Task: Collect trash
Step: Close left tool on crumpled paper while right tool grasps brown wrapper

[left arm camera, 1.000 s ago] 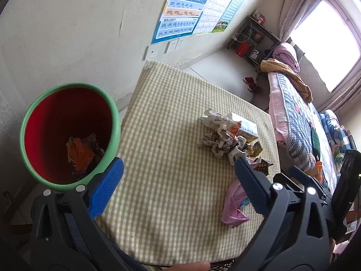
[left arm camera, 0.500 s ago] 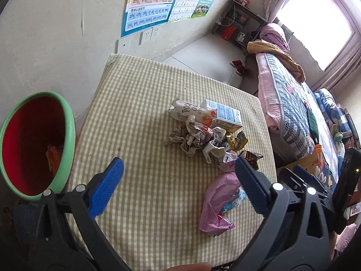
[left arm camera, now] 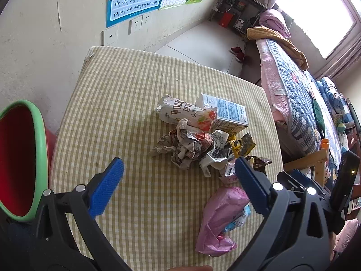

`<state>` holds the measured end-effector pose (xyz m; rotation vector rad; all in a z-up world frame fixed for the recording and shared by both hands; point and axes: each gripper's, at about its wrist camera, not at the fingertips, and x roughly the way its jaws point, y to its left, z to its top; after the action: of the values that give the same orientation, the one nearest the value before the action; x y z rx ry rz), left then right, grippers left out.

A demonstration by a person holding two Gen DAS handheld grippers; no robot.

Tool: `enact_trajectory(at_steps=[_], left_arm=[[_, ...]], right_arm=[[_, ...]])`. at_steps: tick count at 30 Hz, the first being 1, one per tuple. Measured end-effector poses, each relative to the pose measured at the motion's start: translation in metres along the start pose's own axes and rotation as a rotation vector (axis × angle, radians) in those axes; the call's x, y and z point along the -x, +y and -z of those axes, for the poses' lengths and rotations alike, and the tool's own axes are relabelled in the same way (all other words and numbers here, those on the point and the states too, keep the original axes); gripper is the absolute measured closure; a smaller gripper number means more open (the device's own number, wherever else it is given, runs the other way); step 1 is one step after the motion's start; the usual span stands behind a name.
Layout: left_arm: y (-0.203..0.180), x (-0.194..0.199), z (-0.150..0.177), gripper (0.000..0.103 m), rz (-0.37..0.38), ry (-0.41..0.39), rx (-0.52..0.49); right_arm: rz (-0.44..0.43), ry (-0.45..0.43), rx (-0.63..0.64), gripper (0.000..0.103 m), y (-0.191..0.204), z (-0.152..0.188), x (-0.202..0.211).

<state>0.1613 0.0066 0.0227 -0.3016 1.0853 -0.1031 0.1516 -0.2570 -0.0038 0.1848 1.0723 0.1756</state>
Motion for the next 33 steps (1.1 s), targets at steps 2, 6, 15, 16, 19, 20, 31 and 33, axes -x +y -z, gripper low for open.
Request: enact_trajectory(at_steps=[2,6,15,16,19,20,31,33], left_arm=[[0.0,-0.01,-0.003,0.007,-0.002,0.013,-0.004],[-0.001,-0.03,-0.011,0.008,-0.005,0.039,-0.015],[0.0,-0.076,-0.018,0.032,0.027,0.137,-0.005],[0.0,-0.079,-0.017,0.035,0.032,0.147,-0.004],[-0.003,-0.085,-0.016,0.05,0.056,0.17,0.002],[-0.003,-0.087,-0.015,0.06,0.062,0.175,0.002],[-0.007,-0.073,-0.011,0.083,0.078,0.16,0.001],[-0.004,-0.066,-0.013,0.083,0.073,0.148,-0.001]], right_arm=[[0.003,0.011,-0.007,0.011,-0.003,-0.002,-0.008],[0.007,0.027,-0.02,0.011,-0.006,-0.007,-0.021],[0.008,0.083,-0.042,0.026,-0.014,-0.008,-0.047],[0.006,0.092,-0.048,0.031,-0.016,-0.007,-0.049],[-0.006,0.116,-0.066,0.041,-0.02,-0.005,-0.056],[-0.013,0.121,-0.071,0.044,-0.021,-0.005,-0.057],[-0.049,0.119,-0.024,0.067,-0.002,-0.005,-0.046],[-0.048,0.112,-0.016,0.069,0.0,-0.005,-0.042]])
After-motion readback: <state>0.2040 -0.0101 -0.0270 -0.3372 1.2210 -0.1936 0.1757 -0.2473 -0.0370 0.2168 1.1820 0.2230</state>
